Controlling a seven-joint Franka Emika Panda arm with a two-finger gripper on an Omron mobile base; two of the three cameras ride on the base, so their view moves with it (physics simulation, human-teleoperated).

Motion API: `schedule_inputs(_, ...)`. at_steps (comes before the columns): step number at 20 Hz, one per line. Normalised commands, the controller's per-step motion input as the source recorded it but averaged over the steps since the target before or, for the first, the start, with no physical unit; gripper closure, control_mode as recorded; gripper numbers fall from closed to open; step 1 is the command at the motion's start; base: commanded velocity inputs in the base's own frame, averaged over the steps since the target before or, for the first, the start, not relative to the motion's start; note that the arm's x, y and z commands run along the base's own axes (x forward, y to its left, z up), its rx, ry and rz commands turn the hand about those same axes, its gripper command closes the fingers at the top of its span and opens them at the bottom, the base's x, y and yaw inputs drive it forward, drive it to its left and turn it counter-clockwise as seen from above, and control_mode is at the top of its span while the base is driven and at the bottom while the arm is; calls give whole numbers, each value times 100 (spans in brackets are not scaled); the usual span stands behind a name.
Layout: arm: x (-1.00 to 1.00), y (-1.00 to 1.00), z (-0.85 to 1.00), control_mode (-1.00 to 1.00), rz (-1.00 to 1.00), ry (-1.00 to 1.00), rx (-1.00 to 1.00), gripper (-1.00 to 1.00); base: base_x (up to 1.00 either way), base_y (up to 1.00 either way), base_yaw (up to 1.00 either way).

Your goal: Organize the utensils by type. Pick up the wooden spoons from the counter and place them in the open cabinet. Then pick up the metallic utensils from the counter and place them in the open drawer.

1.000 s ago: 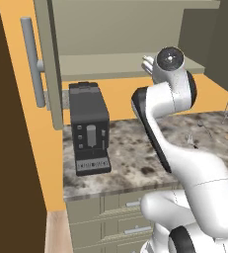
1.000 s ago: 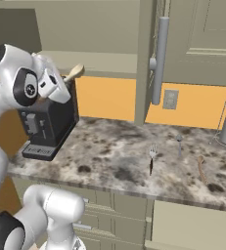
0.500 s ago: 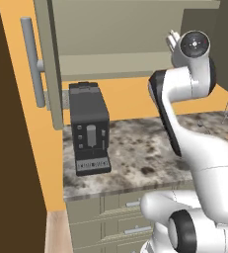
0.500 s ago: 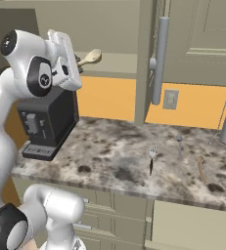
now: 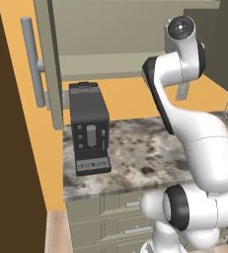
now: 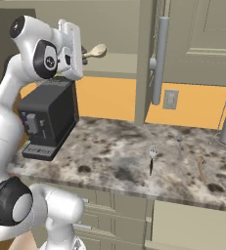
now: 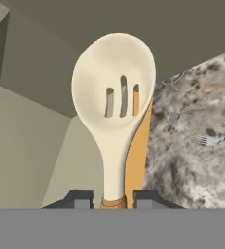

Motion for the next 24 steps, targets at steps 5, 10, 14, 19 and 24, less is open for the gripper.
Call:
schedule_inputs(5, 44, -36, -8, -100, 12, -2, 2, 100, 0, 0, 0)
schedule_inputs(10, 54, -19, -4, -100, 17, 10, -2, 100, 0, 0, 0)
schedule_inputs(14, 43, -9, -26, -100, 15, 14, -7, 100, 0, 0, 0)
schedule_inputs(19, 50, 0, -25, -100, 10, 5, -1, 100, 0, 0, 0)
schedule_inputs(24, 76, 0, -6, -100, 6, 0, 0, 100, 0, 0, 0)
